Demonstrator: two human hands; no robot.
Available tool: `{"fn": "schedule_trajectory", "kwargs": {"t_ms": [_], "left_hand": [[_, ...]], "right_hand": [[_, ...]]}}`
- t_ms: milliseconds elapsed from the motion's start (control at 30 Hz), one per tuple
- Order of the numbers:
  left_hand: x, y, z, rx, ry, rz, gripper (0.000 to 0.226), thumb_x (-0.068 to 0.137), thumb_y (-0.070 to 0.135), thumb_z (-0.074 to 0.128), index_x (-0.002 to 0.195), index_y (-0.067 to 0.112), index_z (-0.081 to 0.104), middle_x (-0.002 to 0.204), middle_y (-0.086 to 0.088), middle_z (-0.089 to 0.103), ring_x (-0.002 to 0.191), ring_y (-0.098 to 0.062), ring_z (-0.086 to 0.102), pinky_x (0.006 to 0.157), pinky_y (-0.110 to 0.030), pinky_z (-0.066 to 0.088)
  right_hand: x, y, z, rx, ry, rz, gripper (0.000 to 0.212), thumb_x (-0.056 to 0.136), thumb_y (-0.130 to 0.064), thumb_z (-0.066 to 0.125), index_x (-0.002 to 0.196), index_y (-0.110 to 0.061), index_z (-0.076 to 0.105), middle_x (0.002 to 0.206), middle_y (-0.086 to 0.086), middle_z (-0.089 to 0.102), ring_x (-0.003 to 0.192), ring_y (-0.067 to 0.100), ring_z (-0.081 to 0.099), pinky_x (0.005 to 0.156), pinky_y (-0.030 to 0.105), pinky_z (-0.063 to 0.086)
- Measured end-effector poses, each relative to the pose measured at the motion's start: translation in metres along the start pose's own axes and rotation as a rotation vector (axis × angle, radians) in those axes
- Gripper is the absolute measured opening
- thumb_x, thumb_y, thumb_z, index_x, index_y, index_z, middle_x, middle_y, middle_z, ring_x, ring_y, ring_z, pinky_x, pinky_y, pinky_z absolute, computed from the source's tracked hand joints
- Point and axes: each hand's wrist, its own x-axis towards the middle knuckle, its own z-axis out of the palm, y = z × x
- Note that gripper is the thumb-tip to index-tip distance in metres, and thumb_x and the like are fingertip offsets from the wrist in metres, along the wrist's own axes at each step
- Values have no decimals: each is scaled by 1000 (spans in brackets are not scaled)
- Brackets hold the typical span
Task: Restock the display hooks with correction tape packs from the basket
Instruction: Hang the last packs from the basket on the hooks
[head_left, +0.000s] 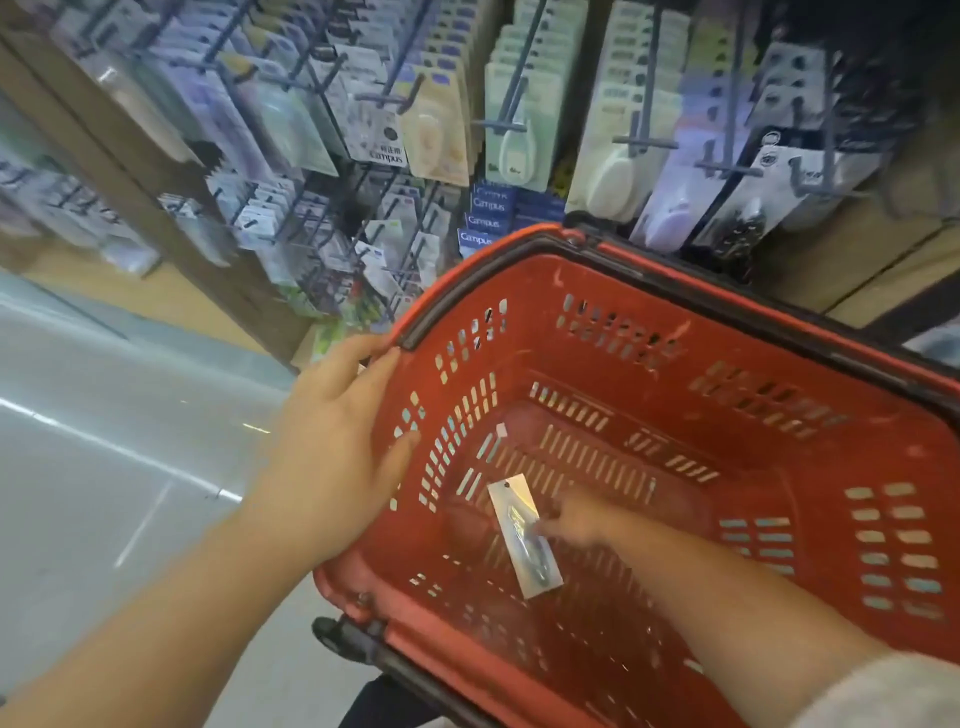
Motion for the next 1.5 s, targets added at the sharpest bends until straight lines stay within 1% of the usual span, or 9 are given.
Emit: {"fn": "schedule_trajectory", "kwargs": {"t_ms": [133,233,500,800,867,1000,1267,1367,1500], "left_hand": [[2,0,1,19,13,28,67,86,21,76,145,-3,54,145,-19,51,128,-31,49,112,-32,33],[3,-1,0,28,-5,-3,68,89,21,77,148,0,51,147,-17,49,129,-28,47,111,-30,33],[1,6,-2,16,2,7,68,90,28,73,148,-1,51,146,-17,48,130,-24,44,111,-19,24],[-2,5,0,52,-40,-12,80,83,41,75,148,0,53,147,-14,46,132,-34,52,114,-44,41],[-2,7,-2,78,-51,-2,81,83,38,84,147,-1,54,147,-15,46,129,-37,57,111,-47,45],[-1,10,-7,93,-93,-22,89,75,36,93,147,2,55,147,-17,49,130,-39,57,109,-50,49],[47,44,-36,278,-98,38,88,80,53,83,151,11,51,144,-12,51,123,-39,60,99,-50,55],[88,86,-62,302,-29,116,91,87,60,73,160,17,40,158,-9,41,136,-35,52,108,-46,48],[145,153,-113,303,205,301,86,79,56,83,148,14,56,144,-12,55,117,-39,66,91,-47,59]], "right_hand": [[21,3,28,78,55,52,58,78,-70,71,101,-18,66,78,-5,59,78,20,65,53,26,38],[26,-1,39,2,164,63,75,62,-81,74,106,-21,67,94,-2,69,85,20,69,62,29,48],[28,-5,47,58,190,71,68,71,-57,87,119,-17,61,122,5,70,101,25,69,81,35,56],[-6,-11,6,355,264,-90,73,93,-38,73,151,-12,36,146,12,53,130,32,55,95,32,44],[-26,-19,-14,450,335,-177,67,93,-34,74,147,-12,41,145,10,54,131,28,54,101,35,45],[-85,-30,-59,536,462,-329,41,99,-35,66,131,-16,47,124,4,61,110,24,60,81,34,44],[-242,-9,-154,716,804,-625,17,103,-39,58,117,-40,50,110,-18,62,91,1,63,72,25,49],[-302,1,-196,791,1037,-752,13,103,-30,59,109,-39,52,96,-25,65,79,-6,63,67,21,51],[-377,0,-255,832,1294,-890,14,95,-38,70,104,-38,60,102,-13,72,88,9,70,71,34,56]]}}
